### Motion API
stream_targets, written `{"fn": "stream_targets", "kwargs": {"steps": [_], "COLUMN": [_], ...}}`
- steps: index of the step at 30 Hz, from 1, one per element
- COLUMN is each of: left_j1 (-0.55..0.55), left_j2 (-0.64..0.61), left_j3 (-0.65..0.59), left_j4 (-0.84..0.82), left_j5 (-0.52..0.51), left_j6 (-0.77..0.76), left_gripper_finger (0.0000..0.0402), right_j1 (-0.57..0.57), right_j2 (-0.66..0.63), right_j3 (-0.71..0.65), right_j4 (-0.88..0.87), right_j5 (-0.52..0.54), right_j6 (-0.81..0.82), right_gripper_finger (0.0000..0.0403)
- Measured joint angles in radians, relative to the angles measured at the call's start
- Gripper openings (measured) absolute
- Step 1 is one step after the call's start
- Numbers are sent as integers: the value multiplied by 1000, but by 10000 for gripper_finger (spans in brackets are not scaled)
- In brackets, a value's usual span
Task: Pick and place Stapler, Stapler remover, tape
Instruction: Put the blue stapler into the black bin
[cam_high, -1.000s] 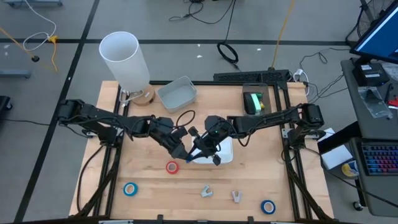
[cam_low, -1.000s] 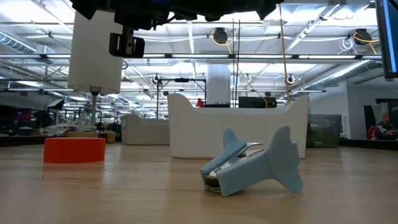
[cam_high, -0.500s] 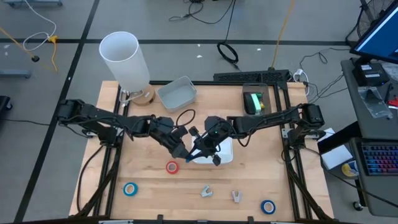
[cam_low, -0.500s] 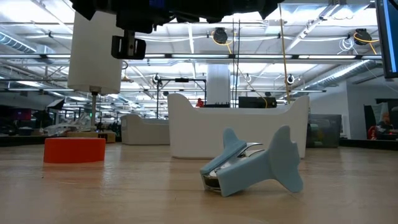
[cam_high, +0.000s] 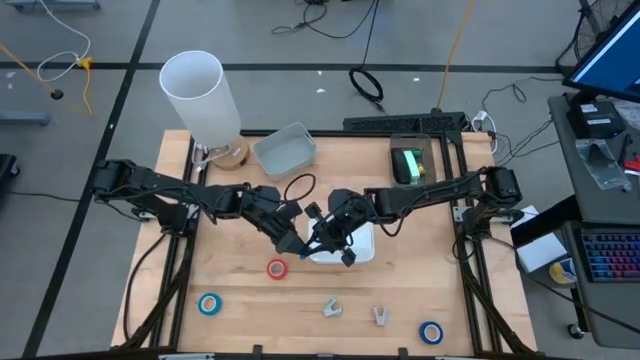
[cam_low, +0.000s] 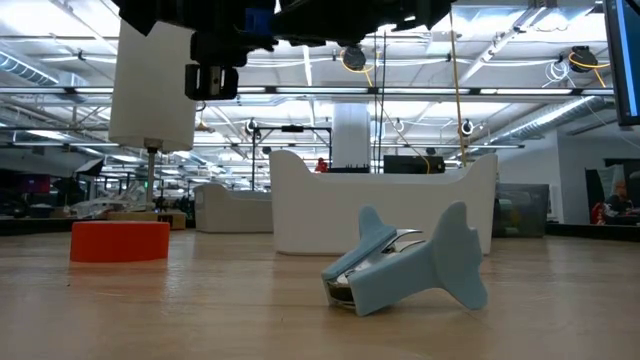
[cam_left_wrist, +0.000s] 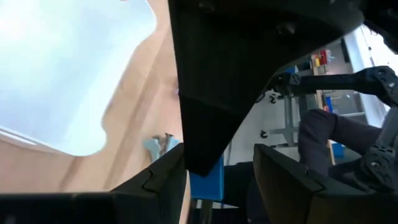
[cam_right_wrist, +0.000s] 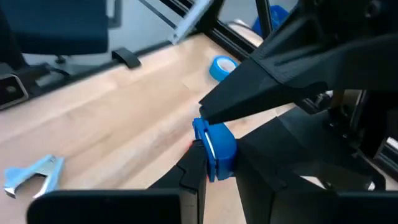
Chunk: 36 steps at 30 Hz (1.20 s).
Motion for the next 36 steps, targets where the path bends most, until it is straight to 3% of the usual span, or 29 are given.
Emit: {"fn": "stream_targets", "kwargs": {"steps": [16, 21, 27, 36], "left_j1": [77, 62, 2, -92], "left_j2": [0, 0, 0, 0], "left_j3": [0, 0, 0, 0], "left_j4": [-118, -123, -175, -174], "left_j5": [4, -15, -164, -340], "left_j6": [97, 86, 63, 9], "left_gripper_finger": [184, 184, 184, 184], "right_j1": [-3, -17, -62, -245], "right_j2": [-70, -121, -199, -269], "right_j3": [-1, -1, 2, 0], "right_j4": [-206, -350, -548, -913], "right_j5": [184, 335, 582, 912], "right_j6": [-18, -35, -25, 181], "right_gripper_finger": [55, 55, 57, 57]}}
